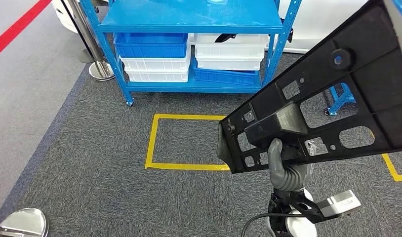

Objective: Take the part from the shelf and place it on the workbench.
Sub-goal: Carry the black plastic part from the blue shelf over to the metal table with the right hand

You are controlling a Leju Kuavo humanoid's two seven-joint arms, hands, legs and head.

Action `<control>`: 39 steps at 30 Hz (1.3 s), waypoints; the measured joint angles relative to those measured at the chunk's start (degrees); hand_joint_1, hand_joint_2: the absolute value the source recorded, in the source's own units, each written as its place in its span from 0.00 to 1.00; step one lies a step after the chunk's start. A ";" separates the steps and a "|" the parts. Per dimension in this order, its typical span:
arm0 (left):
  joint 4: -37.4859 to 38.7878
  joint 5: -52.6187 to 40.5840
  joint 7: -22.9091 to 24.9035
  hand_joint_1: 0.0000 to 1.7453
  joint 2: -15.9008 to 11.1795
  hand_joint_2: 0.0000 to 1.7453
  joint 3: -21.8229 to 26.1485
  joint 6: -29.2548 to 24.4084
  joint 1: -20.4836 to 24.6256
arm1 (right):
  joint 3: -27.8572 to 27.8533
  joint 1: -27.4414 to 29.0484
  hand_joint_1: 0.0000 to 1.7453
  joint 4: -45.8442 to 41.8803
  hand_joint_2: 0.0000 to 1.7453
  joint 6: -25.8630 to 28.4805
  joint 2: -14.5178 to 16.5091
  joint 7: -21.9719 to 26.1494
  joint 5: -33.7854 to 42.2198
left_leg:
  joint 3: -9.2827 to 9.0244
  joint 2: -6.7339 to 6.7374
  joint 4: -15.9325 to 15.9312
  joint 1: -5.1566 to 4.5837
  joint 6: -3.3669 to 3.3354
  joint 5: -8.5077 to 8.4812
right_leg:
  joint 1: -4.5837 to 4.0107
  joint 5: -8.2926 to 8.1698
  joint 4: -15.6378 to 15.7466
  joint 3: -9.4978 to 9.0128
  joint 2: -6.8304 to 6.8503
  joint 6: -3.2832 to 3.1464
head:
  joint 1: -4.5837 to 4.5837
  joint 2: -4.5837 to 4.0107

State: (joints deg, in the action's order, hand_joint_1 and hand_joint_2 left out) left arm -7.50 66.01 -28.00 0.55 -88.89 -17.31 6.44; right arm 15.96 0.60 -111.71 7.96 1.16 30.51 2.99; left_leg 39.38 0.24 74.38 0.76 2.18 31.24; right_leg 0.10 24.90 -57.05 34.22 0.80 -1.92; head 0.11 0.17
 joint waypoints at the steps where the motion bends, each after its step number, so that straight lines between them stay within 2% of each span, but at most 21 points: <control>1: 0.00 -0.02 0.03 0.00 -0.01 1.00 -0.03 0.01 -0.01 | 0.00 0.01 1.00 0.00 1.00 0.00 0.00 -0.06 0.00 | -1.76 0.00 -0.65 0.00 -0.06 -1.76 | -0.01 -0.67 -0.41 1.23 0.00 0.12 | 0.00 0.00; 3: 0.00 -0.04 0.08 0.00 -0.03 1.00 -0.06 0.02 0.09 | -0.01 0.02 1.00 -0.01 1.00 -0.01 0.00 -0.16 0.00 | -7.75 -0.01 -7.34 -0.11 -0.44 -2.90 | -0.06 -1.83 -1.33 3.33 -0.04 0.50 | -0.02 0.00; 5: 0.00 -0.08 0.07 0.00 -0.05 1.00 -0.07 0.05 0.29 | -0.05 0.01 1.00 -0.02 1.00 -0.06 0.00 -0.23 -0.01 | -12.79 -0.05 -15.00 -0.40 -1.13 -0.64 | -0.11 -2.93 -1.88 4.42 0.05 1.08 | 0.05 0.00; 6: 0.00 -0.09 0.08 0.00 -0.07 1.00 -0.09 0.10 0.35 | -0.07 0.00 1.00 -0.02 1.00 -0.10 0.00 -0.26 -0.01 | -13.71 -0.07 -17.01 -0.61 -1.54 0.21 | -0.08 -3.55 -1.85 4.63 0.14 1.43 | -0.01 -0.01; 8: 0.00 -0.10 0.09 0.00 0.01 1.00 -0.13 0.24 0.25 | -0.14 0.02 1.00 -0.02 1.00 -0.14 -0.02 -0.30 0.00 | -13.09 0.07 -17.70 -0.62 -2.52 -0.63 | 0.05 -4.46 -1.57 4.85 0.10 2.13 | -0.05 -0.01; 9: 0.00 -0.12 0.11 0.00 0.08 1.00 -0.15 0.31 0.21 | -0.20 0.05 1.00 -0.01 1.00 -0.14 -0.03 -0.31 0.00 | -12.53 0.21 -17.83 -0.52 -3.06 -1.37 | 0.11 -3.54 -2.03 5.20 -0.10 2.46 | 0.00 0.00; 11: 0.00 -0.14 0.16 0.00 0.19 1.00 -0.18 0.41 0.16 | -0.38 0.11 1.00 0.00 1.00 -0.07 -0.08 -0.32 0.00 | -11.01 0.50 -18.05 -0.30 -3.86 -3.10 | 0.35 1.92 -6.03 6.39 -0.47 2.98 | 0.33 0.00; 13: 0.00 -0.09 0.22 0.00 0.15 1.00 -0.18 0.43 0.16 | -0.50 0.23 1.00 0.00 1.00 0.00 -0.13 -0.33 0.00 | -9.00 0.53 -17.90 -0.33 -4.11 -4.68 | 0.62 7.43 -13.01 7.50 -0.52 3.46 | 0.55 0.00; 14: 0.00 -0.05 0.29 0.00 0.14 1.00 -0.18 0.40 0.15 | -0.54 0.34 1.00 0.00 1.00 0.02 -0.15 -0.33 0.00 | -7.90 0.53 -17.78 -0.34 -4.04 -5.39 | 0.78 7.88 -15.92 7.60 -0.53 3.67 | 0.58 0.00; 16: 0.00 0.00 0.55 0.00 0.15 1.00 -0.18 0.24 0.09 | -0.60 0.58 1.00 0.00 1.00 0.05 -0.15 -0.32 -0.01 | -5.68 0.55 -17.45 -0.27 -3.72 -6.62 | 1.10 4.79 -17.59 5.99 -0.52 3.96 | 0.59 0.00; 18: 0.00 -0.03 0.93 0.00 0.17 1.00 -0.19 0.03 0.05 | -0.66 0.86 1.00 -0.01 1.00 0.17 -0.15 -0.31 -0.26 | -3.89 0.52 -16.89 -0.24 -3.18 -7.74 | 1.37 2.65 -12.29 0.55 -0.52 3.97 | 0.61 0.00; 20: 0.00 -0.09 1.27 0.00 0.18 1.00 -0.19 -0.17 0.06 | -0.70 1.18 1.00 -0.02 1.00 0.43 -0.15 -0.19 -0.88 | -2.90 0.45 -16.21 -0.34 -2.47 -8.55 | 1.27 5.12 -3.86 -5.84 -0.55 3.48 | 0.67 0.00; 21: 0.00 -0.12 1.39 0.00 0.18 1.00 -0.19 -0.28 0.05 | -0.72 1.47 1.00 -0.03 1.00 0.67 -0.15 -0.01 -1.26 | -2.65 0.42 -16.06 -0.38 -2.07 -8.94 | 1.07 6.53 -1.09 -7.60 -0.58 3.09 | 0.69 0.00; 23: 0.00 -0.11 1.52 0.00 0.17 1.00 -0.20 -0.47 -0.06 | -0.78 2.46 1.00 -0.04 1.00 1.54 -0.15 0.69 -2.38 | -2.28 0.40 -16.00 -0.19 -1.21 -9.64 | 0.91 6.97 0.49 -7.77 -0.55 2.05 | 0.70 0.00; 25: 0.00 -0.01 1.64 0.00 0.15 1.00 -0.20 -0.53 -0.31 | -0.84 3.66 1.00 -0.16 1.00 2.94 -0.09 1.58 -4.10 | -1.36 0.33 -14.17 0.08 -0.67 -7.58 | 0.89 6.02 0.57 -7.06 -0.42 0.91 | 0.62 0.00; 28: 0.00 0.02 2.14 0.00 0.11 1.00 -0.20 -0.53 -0.45 | -0.93 5.24 1.00 -0.71 1.00 5.77 0.14 2.51 -7.36 | 1.72 0.23 -4.32 0.20 -0.34 -0.39 | 0.50 4.84 0.47 -5.71 -0.29 -0.02 | 0.47 0.00; 29: 0.00 -0.09 2.38 0.00 0.09 1.00 -0.20 -0.53 -0.47 | -1.06 5.67 1.00 -0.86 1.00 6.58 0.19 2.65 -8.19 | 2.35 0.22 -1.33 0.20 -0.28 0.77 | 0.33 4.54 0.34 -5.23 -0.42 -0.06 | 0.47 0.00; 31: 0.00 -0.44 2.72 0.00 0.04 1.00 -0.20 -0.53 -0.52 | -1.69 6.35 1.00 -1.09 1.00 7.76 0.22 2.74 -8.99 | 0.66 0.10 -1.18 0.15 -0.52 -0.07 | 0.02 4.07 -0.07 -4.29 -0.97 0.02 | 0.46 0.00; 33: 0.01 -0.62 2.79 0.00 -0.07 1.00 -0.20 -0.52 -0.55 | -2.59 6.73 1.00 -1.38 1.00 8.33 0.22 2.75 -9.16 | -4.40 -0.96 -8.33 0.00 -1.35 -2.49 | -0.10 3.85 -0.48 -3.67 -1.63 0.21 | 0.47 -0.01; 35: 0.04 -0.64 2.79 0.00 -0.26 1.00 -0.20 -0.51 -0.69 | -3.30 6.82 1.00 -1.65 1.00 8.44 0.22 2.78 -9.21 | -8.30 -2.52 -14.47 -0.18 -2.10 -3.32 | -0.04 3.57 -0.79 -3.20 -2.38 0.62 | 0.54 -0.01; 39: 0.07 -0.68 2.79 0.00 -0.21 1.00 -0.22 -0.51 -0.74 | -4.11 7.18 1.00 -2.10 1.00 8.77 0.22 2.85 -9.37 | -9.44 -1.68 -17.21 -0.17 -2.99 -3.60 | 0.16 3.13 -1.12 -2.34 -3.51 2.02 | 0.50 0.00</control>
State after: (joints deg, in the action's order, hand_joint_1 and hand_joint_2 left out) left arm -7.43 65.34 -25.21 0.34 -89.11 -17.81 5.70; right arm 11.84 7.79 -113.81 16.72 1.38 33.36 -6.37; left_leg 29.94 -1.43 57.17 0.60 -0.81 27.64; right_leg 0.26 28.03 -58.17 31.88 -2.71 0.10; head 0.61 0.17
